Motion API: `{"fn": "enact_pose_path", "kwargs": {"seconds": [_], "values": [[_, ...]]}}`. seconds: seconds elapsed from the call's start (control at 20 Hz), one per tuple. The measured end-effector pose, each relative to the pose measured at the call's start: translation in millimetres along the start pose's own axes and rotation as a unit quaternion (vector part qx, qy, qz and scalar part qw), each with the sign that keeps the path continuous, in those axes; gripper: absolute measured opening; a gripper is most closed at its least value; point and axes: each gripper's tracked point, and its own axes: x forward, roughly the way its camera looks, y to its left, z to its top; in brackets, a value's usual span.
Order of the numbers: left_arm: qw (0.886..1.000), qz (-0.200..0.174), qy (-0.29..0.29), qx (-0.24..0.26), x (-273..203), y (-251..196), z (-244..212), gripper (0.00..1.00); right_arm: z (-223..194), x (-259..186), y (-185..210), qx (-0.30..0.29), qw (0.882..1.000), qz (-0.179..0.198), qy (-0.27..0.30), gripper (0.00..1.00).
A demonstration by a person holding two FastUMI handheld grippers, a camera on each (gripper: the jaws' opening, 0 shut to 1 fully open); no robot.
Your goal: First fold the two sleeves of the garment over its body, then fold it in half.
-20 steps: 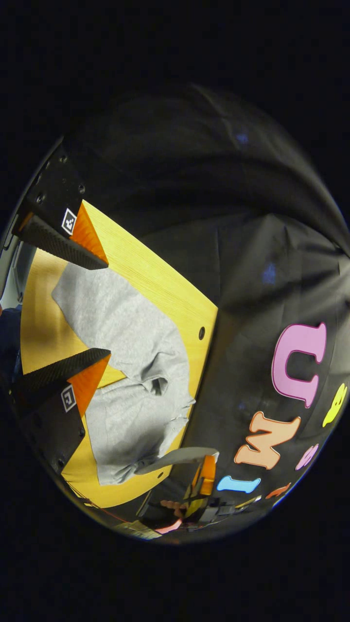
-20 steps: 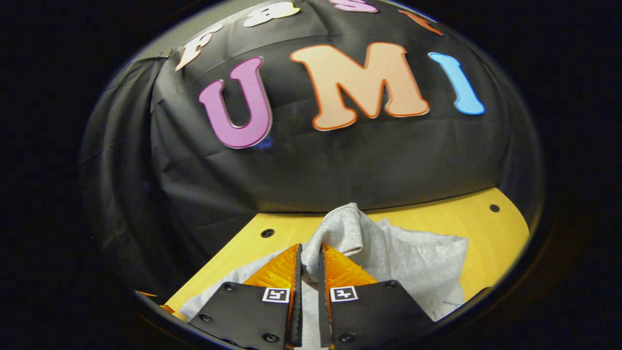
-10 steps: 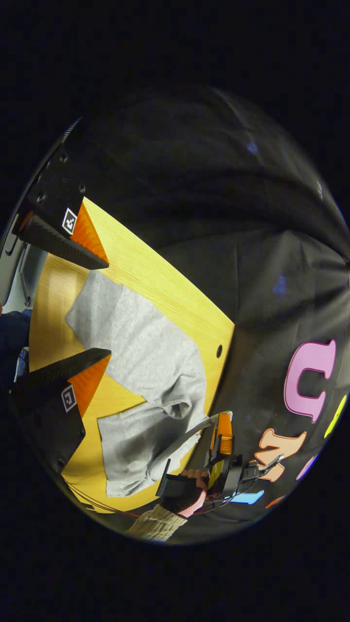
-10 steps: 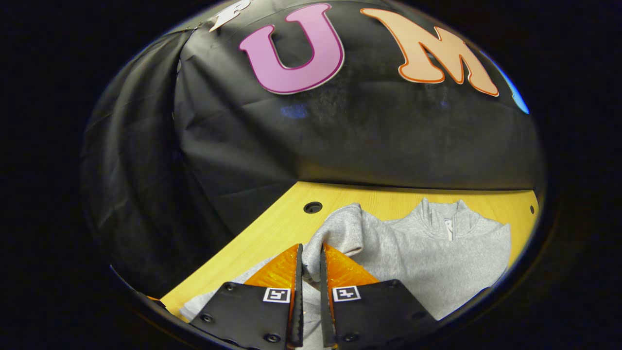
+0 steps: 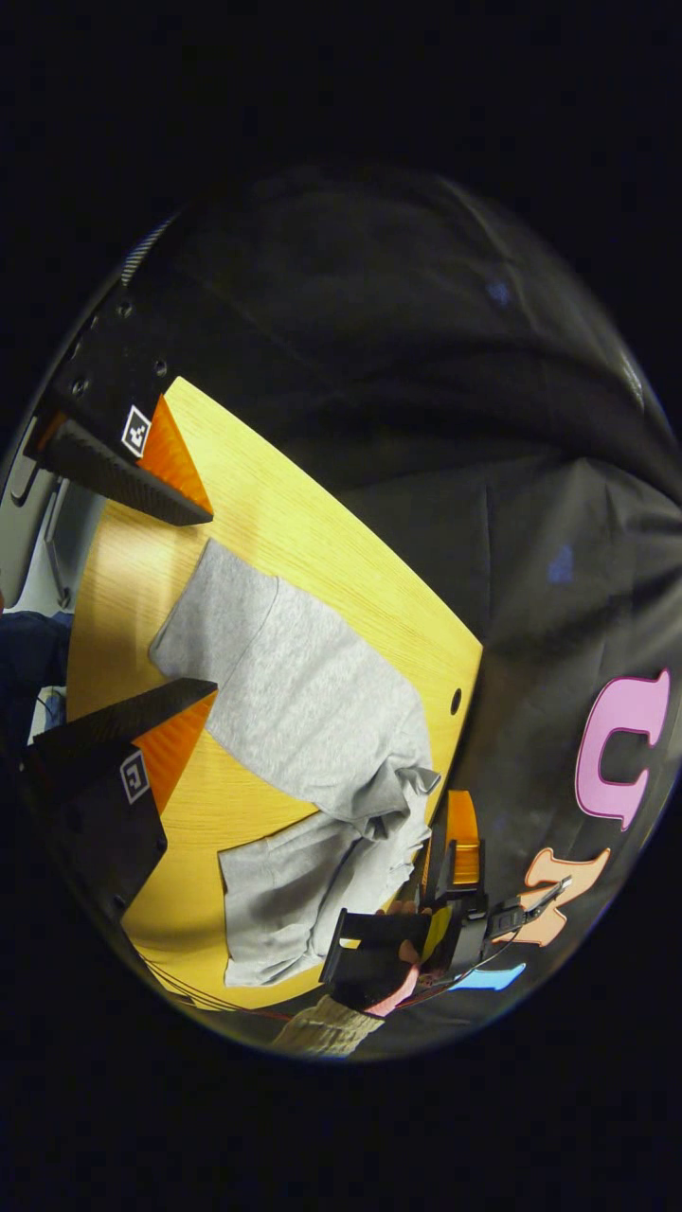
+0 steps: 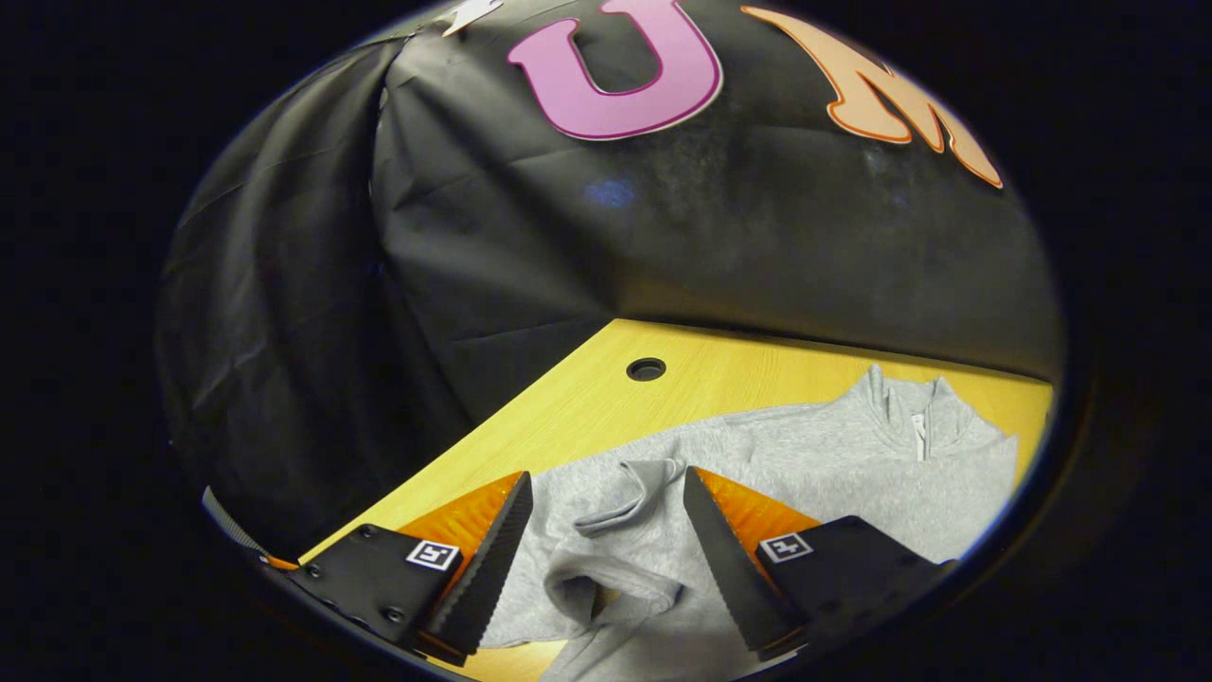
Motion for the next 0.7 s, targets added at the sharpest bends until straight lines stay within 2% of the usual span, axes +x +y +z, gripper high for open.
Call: {"fn": "enact_pose_path", "kwargs": {"seconds": [0.2, 0.3, 0.4, 0.45, 0.7], "values": [[1.000, -0.009, 0.005, 0.018, 9, -8, 0, 0.95, -7, -22, 7, -0.010, 1.000, 0.007, 0.001, 0.96], [1.000, -0.016, 0.010, 0.018, 12, -13, -2, 0.95, -7, -36, 7, -0.016, 1.000, 0.007, 0.001, 0.99], [1.000, -0.012, 0.020, 0.016, 15, -12, -5, 0.95, -6, -53, 1, -0.024, 1.000, 0.001, -0.003, 0.96], [1.000, -0.008, 0.022, 0.014, 17, -11, -4, 0.95, -6, -62, -3, -0.024, 1.000, -0.001, -0.005, 0.99], [0.999, 0.010, 0.031, 0.010, 23, -6, -7, 0.96, -12, -113, -43, 0.011, 0.999, -0.040, -0.006, 0.99]]}}
